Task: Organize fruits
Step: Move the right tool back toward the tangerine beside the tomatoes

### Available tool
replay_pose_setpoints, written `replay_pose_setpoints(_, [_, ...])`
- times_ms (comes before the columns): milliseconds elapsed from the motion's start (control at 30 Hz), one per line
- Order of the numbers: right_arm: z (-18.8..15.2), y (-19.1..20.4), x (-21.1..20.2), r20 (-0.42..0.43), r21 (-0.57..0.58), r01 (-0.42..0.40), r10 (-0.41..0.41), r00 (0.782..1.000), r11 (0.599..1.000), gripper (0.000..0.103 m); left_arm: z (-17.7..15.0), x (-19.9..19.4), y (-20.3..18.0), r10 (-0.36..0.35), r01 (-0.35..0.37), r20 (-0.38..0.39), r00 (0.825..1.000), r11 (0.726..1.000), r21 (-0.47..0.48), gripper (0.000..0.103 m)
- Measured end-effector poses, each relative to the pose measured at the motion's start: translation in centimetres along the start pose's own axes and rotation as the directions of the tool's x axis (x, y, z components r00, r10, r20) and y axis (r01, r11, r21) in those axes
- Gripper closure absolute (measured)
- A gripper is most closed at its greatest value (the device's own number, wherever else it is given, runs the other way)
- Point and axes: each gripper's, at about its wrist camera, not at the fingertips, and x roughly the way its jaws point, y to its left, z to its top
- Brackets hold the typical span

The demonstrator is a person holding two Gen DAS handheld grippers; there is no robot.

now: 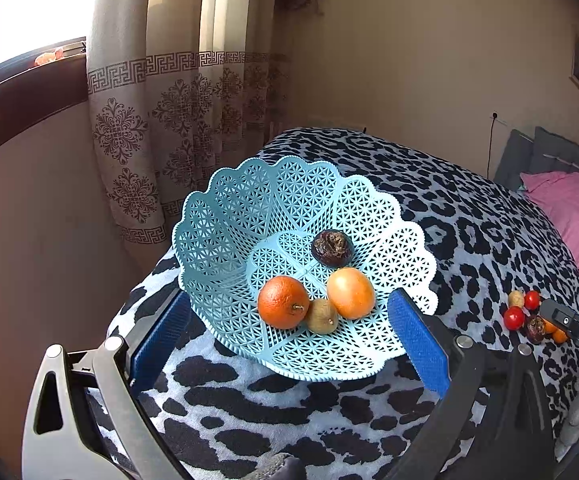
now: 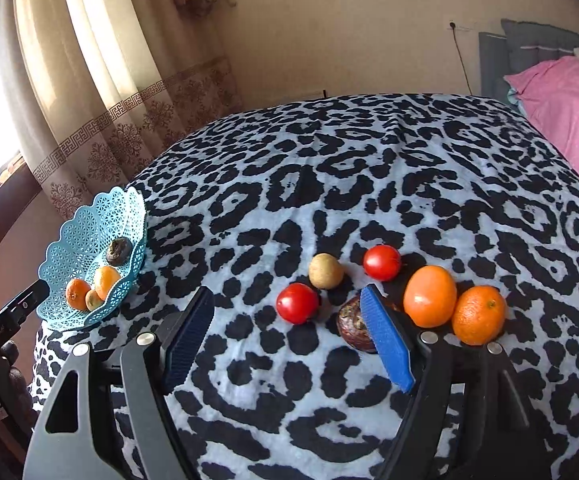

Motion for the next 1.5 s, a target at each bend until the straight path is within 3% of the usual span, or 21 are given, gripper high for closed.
replay_pose_setpoints(67, [-0.2, -1.1, -0.4, -0.001, 0.014, 0.013, -0.013, 1.0, 1.0, 0.027, -0.1, 0.0, -0.3, -0.004, 0.004, 0.004, 1.0, 1.0, 0.009, 0.003])
replay_pose_setpoints(167, [-0.6, -2.7, -1.1, 0.009, 0.039, 0.026, -0.026, 1.0, 0.999, 0.017, -0.3, -0.3, -0.9, -0.013, 0.012, 0.019, 1.0, 0.999, 0.031, 0.003])
replay_pose_setpoints(500, [-1.6, -7.7, -2.5, -0.007, 0.088, 0.096, -0.096, 0.995, 0.991, 0.017, -0.5, -1.0, -2.4, -0.037, 0.036, 0.022, 0.999, 0.997, 0.068, 0.003])
replay_pose_setpoints(800, [-1.9, -9.3, -2.4, -0.027, 0.066, 0.136, -0.134, 0.991, 0.989, 0.017, -0.6, -1.5, -4.3, -0.045, 0.042, 0.026, 0.999, 0.994, 0.102, 0.003])
replay_pose_setpoints(867, [-1.9, -9.5, -2.2, -0.033, 0.056, 0.149, -0.147, 0.989, 0.987, 0.018, -0.7, -1.6, -4.6, -0.047, 0.044, 0.026, 0.999, 0.993, 0.109, 0.003])
replay_pose_setpoints(1100, [-1.5, -10.1, -0.8, -0.069, 0.036, 0.155, -0.152, 0.986, 0.987, 0.037, -0.7, -1.9, -5.9, -0.054, 0.05, 0.027, 0.998, 0.99, 0.133, 0.003])
replay_pose_setpoints(1500, [-0.5, -10.6, 0.5, -0.074, 0.029, 0.14, -0.137, 0.988, 0.99, 0.046, -0.8, -1.3, -7.8, -0.066, 0.063, 0.012, 0.998, 0.984, 0.165, 0.003])
